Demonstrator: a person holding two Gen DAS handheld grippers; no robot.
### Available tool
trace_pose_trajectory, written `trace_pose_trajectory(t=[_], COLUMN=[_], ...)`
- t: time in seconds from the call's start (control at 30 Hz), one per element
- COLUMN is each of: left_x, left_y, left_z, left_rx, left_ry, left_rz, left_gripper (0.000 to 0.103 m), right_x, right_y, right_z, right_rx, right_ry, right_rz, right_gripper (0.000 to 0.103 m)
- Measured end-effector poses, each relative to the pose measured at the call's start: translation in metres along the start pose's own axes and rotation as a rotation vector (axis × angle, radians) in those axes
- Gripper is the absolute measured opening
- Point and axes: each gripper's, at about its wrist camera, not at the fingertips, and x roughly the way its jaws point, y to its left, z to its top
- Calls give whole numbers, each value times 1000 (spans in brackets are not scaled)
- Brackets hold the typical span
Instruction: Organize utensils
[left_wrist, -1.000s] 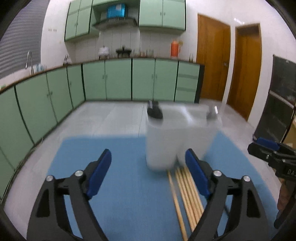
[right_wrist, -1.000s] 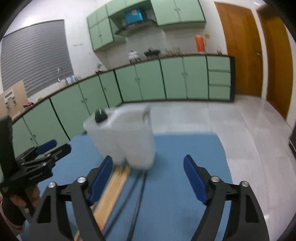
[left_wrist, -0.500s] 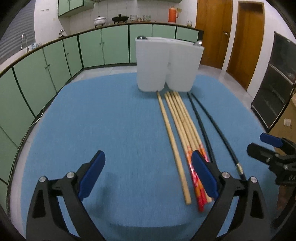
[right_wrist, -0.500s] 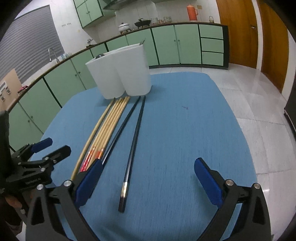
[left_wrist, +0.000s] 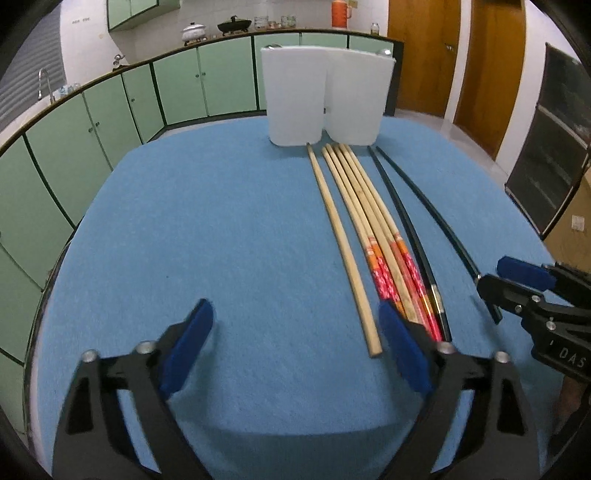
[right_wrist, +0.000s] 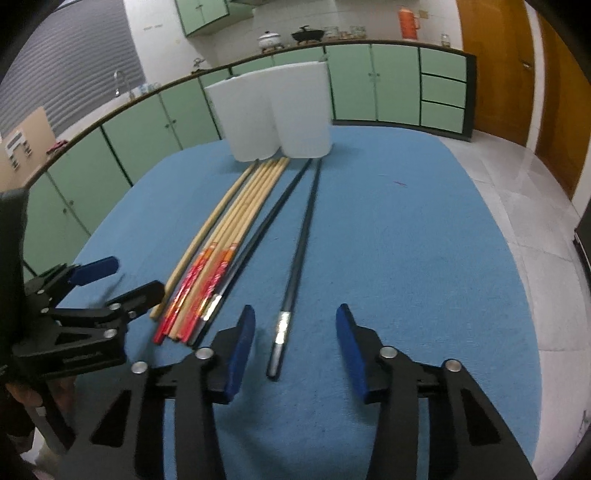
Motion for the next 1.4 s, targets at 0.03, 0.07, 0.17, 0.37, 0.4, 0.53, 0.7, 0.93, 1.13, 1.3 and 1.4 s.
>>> trace_pose_trajectory(t=[0.03,0.07,0.17,0.37,0.4,0.53,0.7,0.93,1.13,1.3,1.4], left_x=[1,2,2,1,1,0,-1,-2,-4,-5,-5], left_y=[-1,-1,-3,-2,-2,-1,-6,-11,-3,10,11], left_z=[-1,-1,-1,-5,-5,-6,-6,-5,-6,-8,-8], left_rx=[2,3,7,-1,-1,-2,21,43,-7,-71,-76], left_ry=[5,6,8,21,20,16,9,6,-2,-3,0], left_rz=[-11,-10,-16,-23,-21,-9,-1,-14,4,41,56], left_gripper=[79,79,75,69,68,57,41,7,7,8,9], right_x=[0,0,0,0,-1,2,3,3,-1,-5,-4], right_y=[2,4,6,6,6,6,8,1,-11,-26,-28], right_z=[0,-1,-2,-5,-6,-5,-5,-5,-4,-5,-4], right_rx=[-10,-18,-22,-25,-27,-25,-35,-14,40,100,110], right_ry=[3,6,8,8,9,22,26,25,5,-5,-4], right_rz=[0,1,1,8,8,4,-17,-36,-74,-129,-151], right_gripper=[40,39,37,37,37,35,29,8,7,7,7])
